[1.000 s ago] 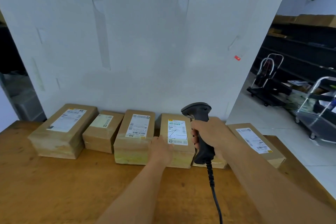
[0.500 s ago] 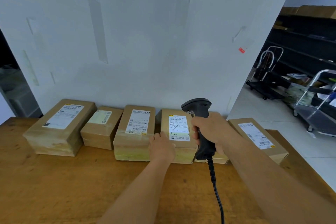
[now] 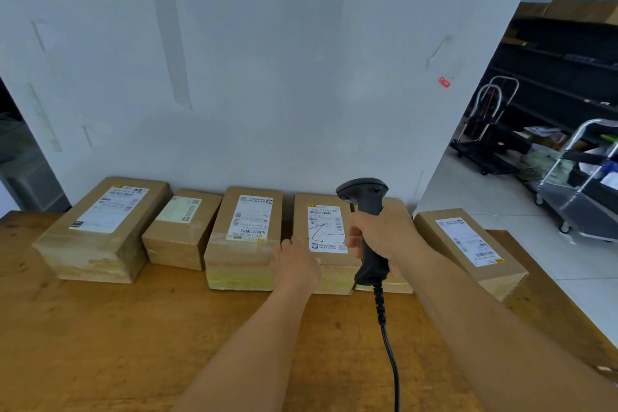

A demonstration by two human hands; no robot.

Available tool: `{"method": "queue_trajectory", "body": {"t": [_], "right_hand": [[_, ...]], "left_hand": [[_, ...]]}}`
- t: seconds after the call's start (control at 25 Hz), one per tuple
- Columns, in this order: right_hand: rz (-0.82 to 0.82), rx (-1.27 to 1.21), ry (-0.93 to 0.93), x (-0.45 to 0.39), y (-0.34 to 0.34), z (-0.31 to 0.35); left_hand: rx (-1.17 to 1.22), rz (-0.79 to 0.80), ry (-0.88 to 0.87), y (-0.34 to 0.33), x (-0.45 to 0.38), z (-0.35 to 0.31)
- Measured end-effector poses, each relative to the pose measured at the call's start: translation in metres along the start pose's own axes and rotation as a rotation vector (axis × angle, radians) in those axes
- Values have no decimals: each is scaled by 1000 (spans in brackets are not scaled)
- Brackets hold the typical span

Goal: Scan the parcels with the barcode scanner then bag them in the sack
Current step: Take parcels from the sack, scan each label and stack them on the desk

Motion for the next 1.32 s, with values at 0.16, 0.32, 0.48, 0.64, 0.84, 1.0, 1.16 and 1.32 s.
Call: {"method": "queue_trajectory", "body": {"t": [0.16,0.32,0.48,0.64,0.84,1.0,1.16,1.32], "right_hand": [[-45,150,-27,-24,-14,-36],[-64,163,-33,-42,-31,-61],[-66,89,-8,-27,-24,-78],[-7,36,-33,15,-11,-113],[46,19,-6,75,11,-159],[183,-16,-8,140,32,-203],[322,56,43,202,37,-235],[477,90,91,262,13,-249]], "left_hand": [[-4,51,-4,-4,-3,0],[67,81,32,-7,-5,1],[194,71,46,-3,15,10],[262,-56,102,-5,81,25],[408,-162,254,-17,180,28],[684,-260,445,-27,291,29],[970,-313,566,-27,397,23],[1087,-464,596,-14,476,48]]}}
Point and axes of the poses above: each hand's wrist, its own x-axis away from the middle knuckle, its own y-axis out of the back of the hand, z = x × y, the point moved 5 cm from there along -x, towards the middle knuckle, and after that the axes turned 6 degrees about -y, right-handed, at the moved point
